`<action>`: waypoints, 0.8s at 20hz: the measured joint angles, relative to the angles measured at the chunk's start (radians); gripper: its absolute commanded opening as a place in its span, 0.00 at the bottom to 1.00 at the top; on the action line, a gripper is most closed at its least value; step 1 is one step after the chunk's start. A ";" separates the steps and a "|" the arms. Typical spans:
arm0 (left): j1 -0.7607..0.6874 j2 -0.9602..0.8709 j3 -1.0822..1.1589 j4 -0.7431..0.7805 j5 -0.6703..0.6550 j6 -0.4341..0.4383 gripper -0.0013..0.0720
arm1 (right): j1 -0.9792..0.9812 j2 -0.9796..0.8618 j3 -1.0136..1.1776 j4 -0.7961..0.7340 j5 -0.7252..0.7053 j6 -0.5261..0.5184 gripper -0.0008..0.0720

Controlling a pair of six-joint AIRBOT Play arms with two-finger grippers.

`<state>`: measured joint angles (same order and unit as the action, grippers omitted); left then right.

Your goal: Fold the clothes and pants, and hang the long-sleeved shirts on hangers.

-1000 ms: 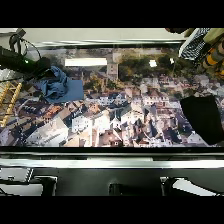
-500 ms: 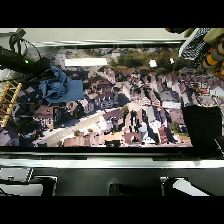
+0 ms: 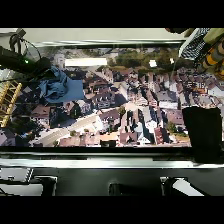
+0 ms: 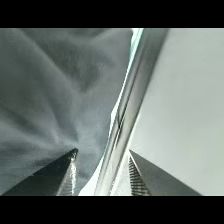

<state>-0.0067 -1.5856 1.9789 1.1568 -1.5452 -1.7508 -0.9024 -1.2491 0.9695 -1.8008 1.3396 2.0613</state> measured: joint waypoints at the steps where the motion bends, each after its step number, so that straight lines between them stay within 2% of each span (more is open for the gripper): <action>1: 0.000 0.000 0.000 0.000 0.000 0.000 0.04 | 0.000 0.021 0.029 0.027 -0.035 -0.013 0.37; 3: 0.000 -0.001 0.000 0.002 0.000 0.000 0.04 | 0.010 0.057 0.096 0.158 -0.118 -0.087 0.34; 4: 0.000 -0.001 0.000 0.008 0.000 0.003 0.04 | 0.029 0.072 0.134 0.254 -0.161 -0.148 0.28; 6: 0.000 0.002 0.000 0.025 0.000 0.041 0.04 | 0.108 0.091 0.201 0.424 -0.210 -0.275 0.26; 9: -0.003 0.013 -0.006 0.040 0.000 0.122 0.04 | 0.322 0.103 0.260 0.552 -0.222 -0.396 0.09; 11: -0.006 0.030 -0.032 0.047 -0.001 0.156 0.04 | 0.499 0.106 0.278 0.566 -0.213 -0.431 0.06; 16: -0.016 0.113 -0.171 0.078 0.016 0.189 0.04 | 0.863 0.109 0.293 0.467 -0.194 -0.410 0.05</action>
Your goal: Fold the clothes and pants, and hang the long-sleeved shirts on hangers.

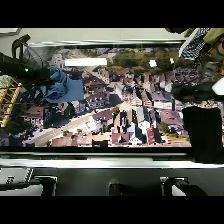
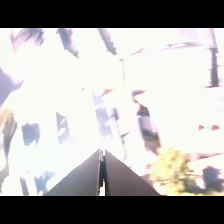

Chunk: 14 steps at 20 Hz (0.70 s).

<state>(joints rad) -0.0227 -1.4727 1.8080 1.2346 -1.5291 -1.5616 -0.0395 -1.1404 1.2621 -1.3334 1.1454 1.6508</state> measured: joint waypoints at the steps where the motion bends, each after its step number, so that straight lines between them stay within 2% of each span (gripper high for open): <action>1: -0.002 0.010 -0.018 0.009 -0.001 0.003 0.04 | 0.041 0.000 0.001 -0.012 0.003 0.002 0.05; 5: -0.003 0.026 -0.052 0.030 -0.034 0.003 0.04 | 0.121 0.001 0.003 -0.039 0.018 0.011 0.05; 14: -0.003 0.032 -0.064 0.040 -0.050 0.003 0.04 | 0.146 0.001 0.003 -0.047 0.030 0.022 0.05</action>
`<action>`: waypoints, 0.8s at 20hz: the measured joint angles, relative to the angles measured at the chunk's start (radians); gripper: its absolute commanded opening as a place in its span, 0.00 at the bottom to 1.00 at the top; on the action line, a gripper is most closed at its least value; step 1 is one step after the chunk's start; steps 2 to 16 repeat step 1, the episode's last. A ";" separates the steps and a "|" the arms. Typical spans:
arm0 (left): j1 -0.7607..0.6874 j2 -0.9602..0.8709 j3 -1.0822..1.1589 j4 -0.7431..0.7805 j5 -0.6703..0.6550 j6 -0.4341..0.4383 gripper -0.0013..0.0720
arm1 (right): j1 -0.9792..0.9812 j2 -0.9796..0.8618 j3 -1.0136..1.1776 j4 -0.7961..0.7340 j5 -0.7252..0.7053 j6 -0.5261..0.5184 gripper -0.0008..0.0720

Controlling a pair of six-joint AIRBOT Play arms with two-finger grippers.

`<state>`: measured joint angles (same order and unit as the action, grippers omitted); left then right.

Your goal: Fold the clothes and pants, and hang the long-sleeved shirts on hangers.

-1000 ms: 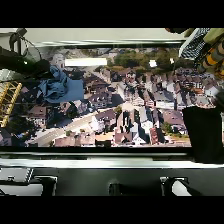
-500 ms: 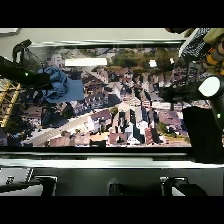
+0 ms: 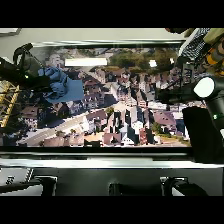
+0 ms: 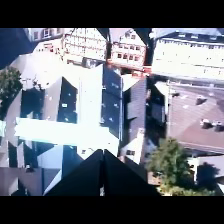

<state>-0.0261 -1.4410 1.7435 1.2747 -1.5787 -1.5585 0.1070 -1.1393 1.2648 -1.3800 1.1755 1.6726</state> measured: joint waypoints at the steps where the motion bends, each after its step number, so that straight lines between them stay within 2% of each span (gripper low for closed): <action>1: 0.000 0.000 0.000 0.000 0.000 0.000 0.04 | 0.000 0.000 0.000 0.000 0.001 0.000 0.05; 16: 0.000 0.000 0.000 0.000 0.000 0.000 0.04 | 0.000 0.000 0.000 0.000 0.001 0.000 0.05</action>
